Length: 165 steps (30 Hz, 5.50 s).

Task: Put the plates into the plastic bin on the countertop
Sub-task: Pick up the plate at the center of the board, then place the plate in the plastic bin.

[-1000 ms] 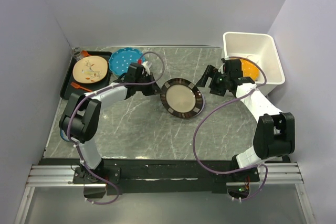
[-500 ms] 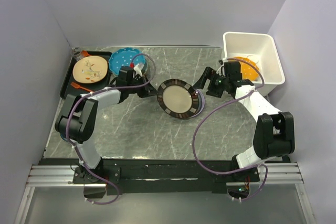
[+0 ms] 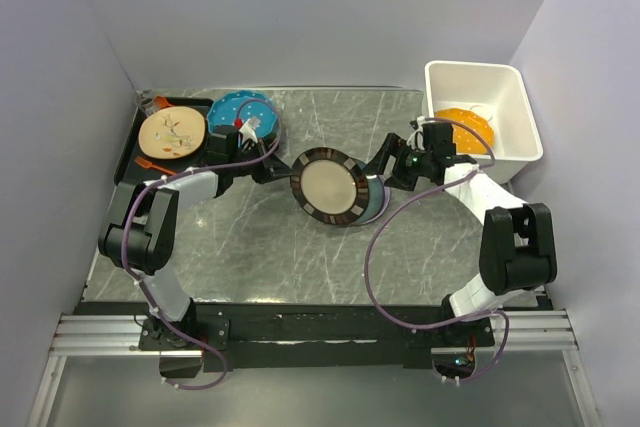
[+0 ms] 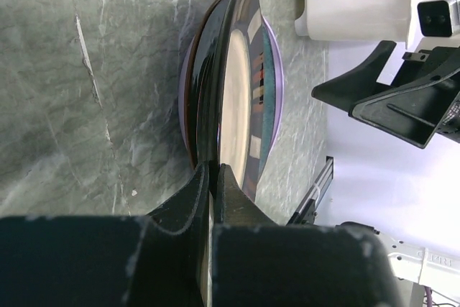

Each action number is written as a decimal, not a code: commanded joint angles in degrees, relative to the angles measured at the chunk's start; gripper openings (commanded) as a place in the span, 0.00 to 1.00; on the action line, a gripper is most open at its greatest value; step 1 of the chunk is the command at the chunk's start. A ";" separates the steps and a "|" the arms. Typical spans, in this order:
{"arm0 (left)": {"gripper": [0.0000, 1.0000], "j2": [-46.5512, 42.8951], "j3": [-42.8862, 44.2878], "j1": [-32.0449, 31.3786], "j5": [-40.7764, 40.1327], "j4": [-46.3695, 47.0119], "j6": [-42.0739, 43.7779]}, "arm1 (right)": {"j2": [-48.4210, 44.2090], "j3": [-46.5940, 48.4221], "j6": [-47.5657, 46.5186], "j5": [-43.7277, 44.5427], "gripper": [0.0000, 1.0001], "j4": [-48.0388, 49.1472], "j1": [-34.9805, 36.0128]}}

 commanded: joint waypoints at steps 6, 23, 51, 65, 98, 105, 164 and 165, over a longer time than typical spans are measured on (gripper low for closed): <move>0.01 -2.26 1.23 0.44 -1.60 -2.04 3.12 | 4.21 0.01 0.11 -2.14 0.90 3.63 1.17; 0.01 -0.50 0.88 0.44 -2.49 -3.46 4.97 | 10.37 -0.96 0.54 -2.58 0.86 5.74 2.66; 0.01 1.00 0.00 0.44 -1.35 -0.82 4.09 | 13.36 -11.24 13.90 -17.52 0.77 36.22 3.98; 0.01 -0.05 0.35 0.44 0.41 1.46 4.18 | 9.05 -14.05 16.71 -21.65 0.64 45.72 4.25; 0.01 -4.36 -0.36 -2.29 0.51 3.49 7.43 | 3.17 -14.49 18.74 -24.11 0.00 51.71 5.83; 0.13 -4.89 0.26 -2.29 -1.96 1.21 8.57 | 0.97 -14.23 18.04 -23.85 0.00 50.04 5.83; 0.99 -25.81 4.04 -2.20 -28.32 -15.32 15.51 | -9.93 -6.85 5.73 -18.76 0.00 26.14 5.13; 0.99 -25.81 3.95 -2.20 -28.33 -15.32 15.51 | -10.11 -6.67 5.30 -18.84 0.00 25.69 4.86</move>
